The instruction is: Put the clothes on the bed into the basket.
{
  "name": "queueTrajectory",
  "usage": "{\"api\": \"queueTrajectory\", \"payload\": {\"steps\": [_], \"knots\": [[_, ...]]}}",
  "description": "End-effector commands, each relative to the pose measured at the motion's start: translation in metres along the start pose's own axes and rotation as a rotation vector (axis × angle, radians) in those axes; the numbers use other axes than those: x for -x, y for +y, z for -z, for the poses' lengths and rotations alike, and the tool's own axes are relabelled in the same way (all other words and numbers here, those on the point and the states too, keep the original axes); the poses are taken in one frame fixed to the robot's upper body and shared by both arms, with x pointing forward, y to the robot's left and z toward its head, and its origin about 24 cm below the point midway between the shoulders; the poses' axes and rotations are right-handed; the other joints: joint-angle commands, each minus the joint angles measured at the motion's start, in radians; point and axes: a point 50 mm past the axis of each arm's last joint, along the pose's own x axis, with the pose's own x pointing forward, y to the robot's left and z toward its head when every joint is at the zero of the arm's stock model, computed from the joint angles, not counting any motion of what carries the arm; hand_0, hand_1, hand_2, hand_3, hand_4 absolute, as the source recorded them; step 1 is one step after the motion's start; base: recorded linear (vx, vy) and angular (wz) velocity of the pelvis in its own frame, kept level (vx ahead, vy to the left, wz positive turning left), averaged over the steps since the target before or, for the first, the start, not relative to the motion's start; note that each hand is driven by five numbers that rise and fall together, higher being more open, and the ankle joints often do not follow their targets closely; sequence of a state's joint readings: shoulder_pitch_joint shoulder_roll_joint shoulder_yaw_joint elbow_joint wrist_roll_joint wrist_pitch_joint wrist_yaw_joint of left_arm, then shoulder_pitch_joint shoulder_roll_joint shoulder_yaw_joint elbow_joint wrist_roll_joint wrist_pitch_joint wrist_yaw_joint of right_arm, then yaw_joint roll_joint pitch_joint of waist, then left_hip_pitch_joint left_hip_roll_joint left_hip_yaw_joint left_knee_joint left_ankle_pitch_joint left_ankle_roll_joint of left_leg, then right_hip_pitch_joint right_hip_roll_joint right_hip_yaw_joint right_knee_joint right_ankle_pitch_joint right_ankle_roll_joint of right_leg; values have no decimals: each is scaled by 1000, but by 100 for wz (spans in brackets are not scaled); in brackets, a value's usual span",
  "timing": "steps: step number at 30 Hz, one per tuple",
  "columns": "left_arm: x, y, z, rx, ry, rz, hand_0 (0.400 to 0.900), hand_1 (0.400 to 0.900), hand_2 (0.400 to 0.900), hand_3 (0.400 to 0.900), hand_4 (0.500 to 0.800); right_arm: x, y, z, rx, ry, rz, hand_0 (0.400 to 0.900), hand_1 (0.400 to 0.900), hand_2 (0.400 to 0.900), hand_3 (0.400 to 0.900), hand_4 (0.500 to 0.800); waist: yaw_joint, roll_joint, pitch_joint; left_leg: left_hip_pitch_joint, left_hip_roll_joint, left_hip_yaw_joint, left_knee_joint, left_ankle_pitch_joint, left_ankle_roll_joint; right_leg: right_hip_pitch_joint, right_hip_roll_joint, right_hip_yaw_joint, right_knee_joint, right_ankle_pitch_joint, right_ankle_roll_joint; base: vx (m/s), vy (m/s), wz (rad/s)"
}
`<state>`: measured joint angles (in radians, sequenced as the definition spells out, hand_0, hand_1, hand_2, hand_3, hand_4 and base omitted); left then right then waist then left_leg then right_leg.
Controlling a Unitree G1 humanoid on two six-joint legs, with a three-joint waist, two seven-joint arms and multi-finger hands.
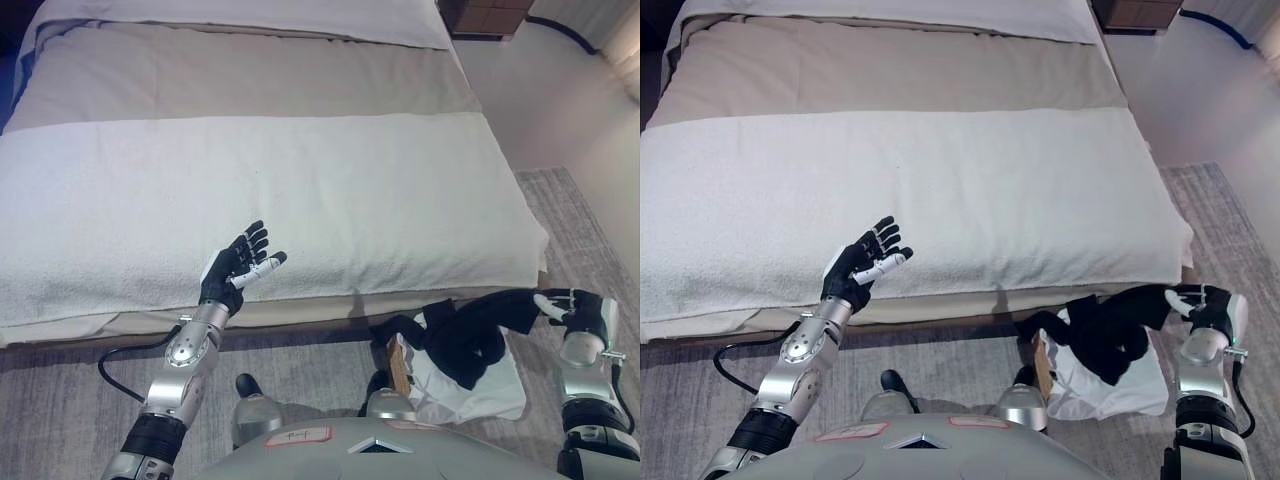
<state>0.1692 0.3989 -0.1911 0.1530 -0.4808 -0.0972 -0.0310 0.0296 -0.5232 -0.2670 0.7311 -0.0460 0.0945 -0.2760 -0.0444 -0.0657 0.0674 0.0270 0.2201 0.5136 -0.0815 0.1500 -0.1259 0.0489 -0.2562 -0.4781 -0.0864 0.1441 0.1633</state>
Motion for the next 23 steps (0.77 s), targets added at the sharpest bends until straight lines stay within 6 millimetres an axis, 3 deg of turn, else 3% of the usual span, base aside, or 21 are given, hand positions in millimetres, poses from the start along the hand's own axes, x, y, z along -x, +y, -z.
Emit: {"api": "queueTrajectory", "payload": {"steps": [1,3,13,16,20,23], "knots": [[-15,-6,-55,-34,-263,35,900,900,900,900,800,-19,-41,-57,-59,-177,143,900,900,900,900,800,27,26,-19,8,44,-91,48,-73,-25,46,-6,-64,34,-36,27,0,0,0],[-14,-4,-53,-28,-251,19,900,900,900,900,800,-16,-41,-74,-66,-237,149,900,900,900,900,800,25,26,-20,9,45,-89,47,-72,-25,46,-6,-63,33,-35,26,0,0,0],[-14,-4,-52,-13,-239,12,900,900,900,900,800,-15,-47,-67,-45,-188,210,900,900,900,900,800,31,23,-20,3,46,-98,49,-74,-21,48,-5,-65,33,-38,22,0,-1,1],[-15,-5,-52,-13,-238,11,900,900,900,900,800,-12,-44,-80,-52,-242,209,900,900,900,900,800,30,22,-20,2,45,-98,49,-75,-20,47,-4,-62,33,-39,21,0,0,0],[-16,-2,-54,-20,-247,-13,900,900,900,900,800,2,-38,-106,-86,-380,208,900,900,900,900,800,28,24,-18,2,45,-97,52,-79,-17,44,-6,-57,36,-40,21,-1,5,-3],[-16,2,-55,-22,-264,-45,900,900,900,900,800,15,-29,-115,-140,-469,186,900,900,900,900,800,25,26,-16,3,42,-96,54,-82,-15,44,-7,-55,37,-41,22,0,0,0]]}}
